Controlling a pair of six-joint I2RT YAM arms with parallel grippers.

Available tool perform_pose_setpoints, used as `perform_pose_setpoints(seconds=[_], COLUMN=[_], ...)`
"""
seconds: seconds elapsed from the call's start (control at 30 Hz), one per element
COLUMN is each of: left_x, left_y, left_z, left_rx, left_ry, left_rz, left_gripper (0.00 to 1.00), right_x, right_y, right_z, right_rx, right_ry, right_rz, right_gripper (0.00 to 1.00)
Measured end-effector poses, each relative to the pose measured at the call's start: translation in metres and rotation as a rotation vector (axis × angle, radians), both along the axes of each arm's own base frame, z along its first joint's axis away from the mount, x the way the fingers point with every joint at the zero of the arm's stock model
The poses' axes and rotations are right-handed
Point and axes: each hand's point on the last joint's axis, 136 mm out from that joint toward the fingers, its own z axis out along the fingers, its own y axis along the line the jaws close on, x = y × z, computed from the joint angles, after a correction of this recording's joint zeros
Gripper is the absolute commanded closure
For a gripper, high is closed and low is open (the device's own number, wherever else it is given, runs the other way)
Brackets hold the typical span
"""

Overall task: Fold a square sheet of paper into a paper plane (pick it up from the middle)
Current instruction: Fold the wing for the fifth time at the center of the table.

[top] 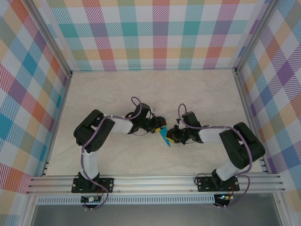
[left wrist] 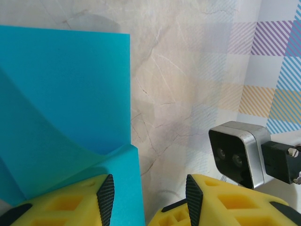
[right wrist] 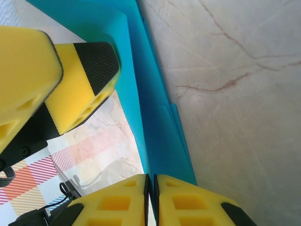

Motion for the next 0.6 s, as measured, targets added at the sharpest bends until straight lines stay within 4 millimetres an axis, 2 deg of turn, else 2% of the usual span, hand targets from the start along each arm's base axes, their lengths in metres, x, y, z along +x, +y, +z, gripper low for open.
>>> perform_pose_setpoints(seconds=[0.33, 0.6], left_x=[-0.001, -0.001], left_y=[-0.002, -0.002], left_z=[-0.001, -0.001], left_rx=[0.004, 0.005], left_ry=[0.009, 0.009], left_rz=[-0.008, -0.008], left_gripper=[0.53, 0.53], right_x=[-0.004, -0.004], right_y=[-0.001, -0.001], right_z=[-0.012, -0.010], right_rx=[-0.020, -0.016], right_ry=[0.025, 0.022], right_rz=[0.022, 0.025], right_gripper=[0.91, 0.87])
